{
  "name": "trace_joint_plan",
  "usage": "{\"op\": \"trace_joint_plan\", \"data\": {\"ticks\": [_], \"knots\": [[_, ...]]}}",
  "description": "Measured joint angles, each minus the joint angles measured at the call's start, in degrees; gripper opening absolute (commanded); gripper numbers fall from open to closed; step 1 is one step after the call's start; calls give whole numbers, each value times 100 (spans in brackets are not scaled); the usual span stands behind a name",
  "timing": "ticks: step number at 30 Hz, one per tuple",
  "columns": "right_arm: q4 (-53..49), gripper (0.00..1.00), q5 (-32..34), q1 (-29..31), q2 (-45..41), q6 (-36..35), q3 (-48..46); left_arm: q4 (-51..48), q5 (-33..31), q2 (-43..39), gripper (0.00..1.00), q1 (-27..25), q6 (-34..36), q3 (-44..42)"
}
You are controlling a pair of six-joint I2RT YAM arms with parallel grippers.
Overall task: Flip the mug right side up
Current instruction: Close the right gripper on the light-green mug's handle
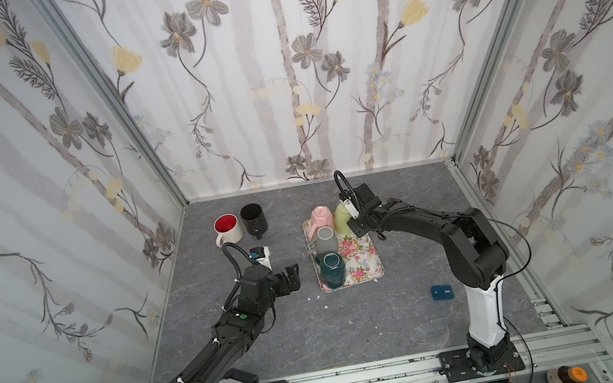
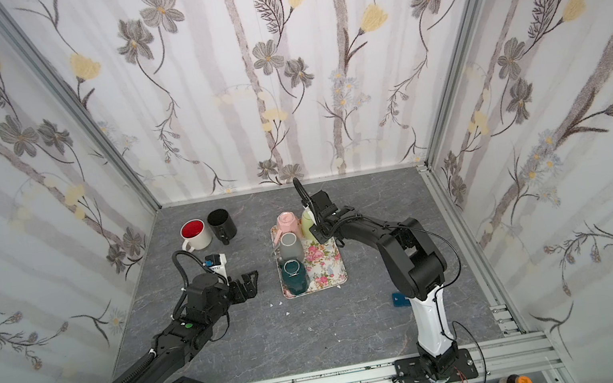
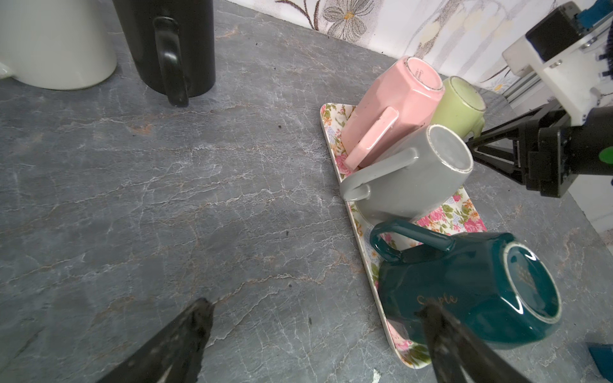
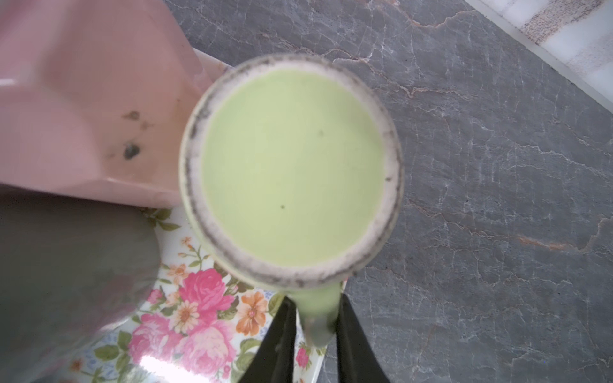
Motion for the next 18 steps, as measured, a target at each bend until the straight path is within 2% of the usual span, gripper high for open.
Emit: {"op": "trace_joint_plan", "data": {"ticks": [2,18], "knots": [[-76,17,15,0,28,-15,68,0,0,4,100,0,-2,4],[-686,18,-70,0,389,-146,763,0,2,15,100,0,-17,15]]}}
